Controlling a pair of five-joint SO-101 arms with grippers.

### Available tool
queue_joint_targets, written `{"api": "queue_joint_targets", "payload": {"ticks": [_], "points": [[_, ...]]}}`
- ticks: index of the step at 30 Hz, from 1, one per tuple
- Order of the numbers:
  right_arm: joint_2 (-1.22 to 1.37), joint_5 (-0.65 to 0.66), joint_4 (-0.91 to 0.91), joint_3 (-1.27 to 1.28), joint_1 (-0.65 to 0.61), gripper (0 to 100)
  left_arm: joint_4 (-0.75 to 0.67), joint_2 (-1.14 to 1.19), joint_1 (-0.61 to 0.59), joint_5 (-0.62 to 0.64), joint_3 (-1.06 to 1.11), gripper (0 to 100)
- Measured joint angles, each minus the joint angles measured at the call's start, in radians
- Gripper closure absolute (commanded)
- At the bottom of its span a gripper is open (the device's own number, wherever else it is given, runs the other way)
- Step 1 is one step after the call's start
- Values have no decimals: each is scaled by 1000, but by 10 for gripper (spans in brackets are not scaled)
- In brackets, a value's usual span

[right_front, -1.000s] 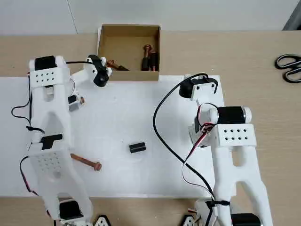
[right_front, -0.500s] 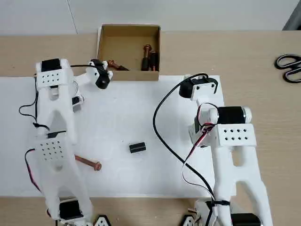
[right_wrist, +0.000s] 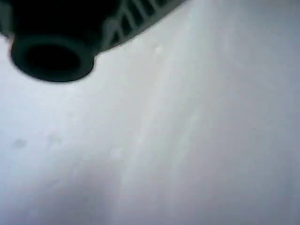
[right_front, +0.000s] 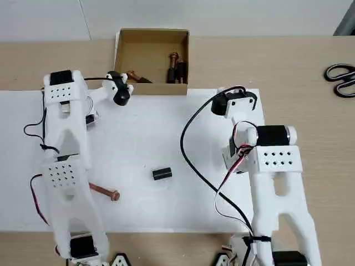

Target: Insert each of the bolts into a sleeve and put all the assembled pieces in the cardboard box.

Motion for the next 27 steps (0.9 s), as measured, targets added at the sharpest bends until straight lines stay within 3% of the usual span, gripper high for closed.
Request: {"api": "queue_joint_targets", "payload": {"ticks": [23,27], "points": [[0,0,0,0,0,991,23,0,-8,69,-167,987],[0,0,0,0,0,991,23,0,-3,71,-144,897]]}}
